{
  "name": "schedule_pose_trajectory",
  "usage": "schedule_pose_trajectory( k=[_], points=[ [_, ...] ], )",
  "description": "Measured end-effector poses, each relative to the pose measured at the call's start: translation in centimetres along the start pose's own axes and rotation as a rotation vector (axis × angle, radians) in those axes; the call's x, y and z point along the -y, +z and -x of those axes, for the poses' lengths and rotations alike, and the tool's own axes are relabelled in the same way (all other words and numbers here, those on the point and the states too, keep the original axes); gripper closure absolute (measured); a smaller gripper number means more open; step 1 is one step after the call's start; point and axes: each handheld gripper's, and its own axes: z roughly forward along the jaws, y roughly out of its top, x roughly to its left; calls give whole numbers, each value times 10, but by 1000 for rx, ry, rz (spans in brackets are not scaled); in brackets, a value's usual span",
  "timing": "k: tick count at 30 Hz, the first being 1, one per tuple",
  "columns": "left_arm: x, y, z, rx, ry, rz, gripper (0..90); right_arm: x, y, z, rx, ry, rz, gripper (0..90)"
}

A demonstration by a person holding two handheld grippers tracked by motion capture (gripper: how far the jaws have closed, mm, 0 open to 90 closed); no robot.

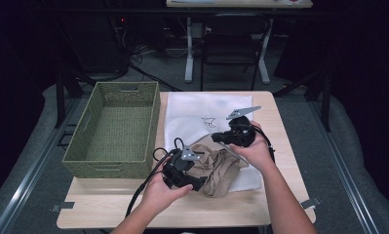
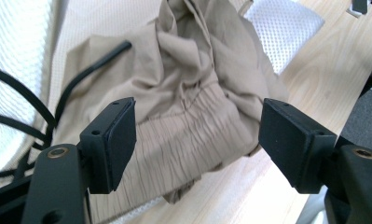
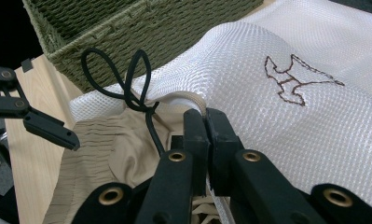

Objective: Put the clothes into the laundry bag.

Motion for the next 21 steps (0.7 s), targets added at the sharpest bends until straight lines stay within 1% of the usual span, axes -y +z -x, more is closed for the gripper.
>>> schedule_pose_trajectory(
  k=[3, 6, 7, 11, 13, 14, 19, 21],
  points=[
    [6, 6, 1, 8, 6, -17, 277, 0, 0, 0, -1, -3, 0, 880],
    [10, 12, 5, 29, 9, -29, 278, 0, 0, 0, -2, -5, 0, 880],
    [10, 14, 7, 29, 20, -36, 277, 0, 0, 0, -1, -3, 0, 880],
    [13, 22, 13, 3, 47, -48, 273, 0, 0, 0, -1, -1, -1, 880],
    [16, 26, 15, -5, 51, -47, 272, 0, 0, -1, -2, -1, -1, 880],
    [17, 27, 15, 1, 52, -46, 270, 0, 0, -1, -1, -1, -1, 880],
    [21, 34, 19, -33, 71, -39, 235, 0, 1, -2, 0, -4, -4, 880],
    [21, 32, 21, -68, 86, -25, 246, 0, 1, -2, 0, -3, -3, 880]
  ],
)
